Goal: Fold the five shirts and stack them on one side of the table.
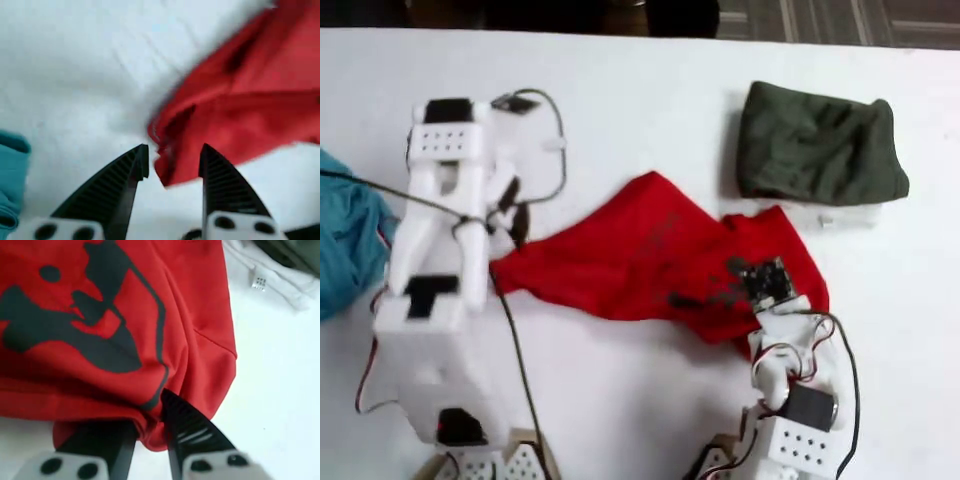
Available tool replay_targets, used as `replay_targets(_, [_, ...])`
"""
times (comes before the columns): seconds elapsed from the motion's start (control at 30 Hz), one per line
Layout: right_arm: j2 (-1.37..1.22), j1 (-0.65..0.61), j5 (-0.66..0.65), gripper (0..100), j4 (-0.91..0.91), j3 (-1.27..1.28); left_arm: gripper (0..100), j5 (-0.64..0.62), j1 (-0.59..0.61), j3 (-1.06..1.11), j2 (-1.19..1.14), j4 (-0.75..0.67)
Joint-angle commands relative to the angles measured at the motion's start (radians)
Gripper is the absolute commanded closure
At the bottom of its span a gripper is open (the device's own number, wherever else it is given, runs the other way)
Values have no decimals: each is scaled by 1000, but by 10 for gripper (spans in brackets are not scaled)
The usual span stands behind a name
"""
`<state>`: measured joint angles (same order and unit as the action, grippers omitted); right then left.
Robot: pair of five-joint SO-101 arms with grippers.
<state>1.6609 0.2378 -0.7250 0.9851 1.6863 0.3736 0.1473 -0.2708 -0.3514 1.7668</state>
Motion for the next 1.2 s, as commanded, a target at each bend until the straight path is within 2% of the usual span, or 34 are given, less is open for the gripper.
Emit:
replay_targets(0.0, [-18,10,-2,981,-15,11,812,78,-72,188,206,18])
replay_targets(0.2, [-18,8,-2,981,-15,11,812,267,-91,374,253,3])
replay_targets(0.3, [-18,8,-2,981,-13,11,812,342,-91,455,253,-61])
replay_targets(0.5, [-18,8,-2,981,-13,11,812,235,-68,513,186,-315])
replay_targets(0.6, [-18,8,-2,981,-13,11,812,121,-68,443,91,-396])
replay_targets(0.67, [-18,8,-2,981,-13,11,812,32,-69,334,32,-384])
replay_targets(0.77, [-18,8,-2,981,-13,11,812,-49,-91,134,-29,-270])
replay_targets(0.93, [-18,8,-2,981,-12,11,812,-63,-140,-131,-124,-120])
replay_targets(1.17, [-18,8,-2,981,-12,11,812,-110,-133,-302,-328,-92])
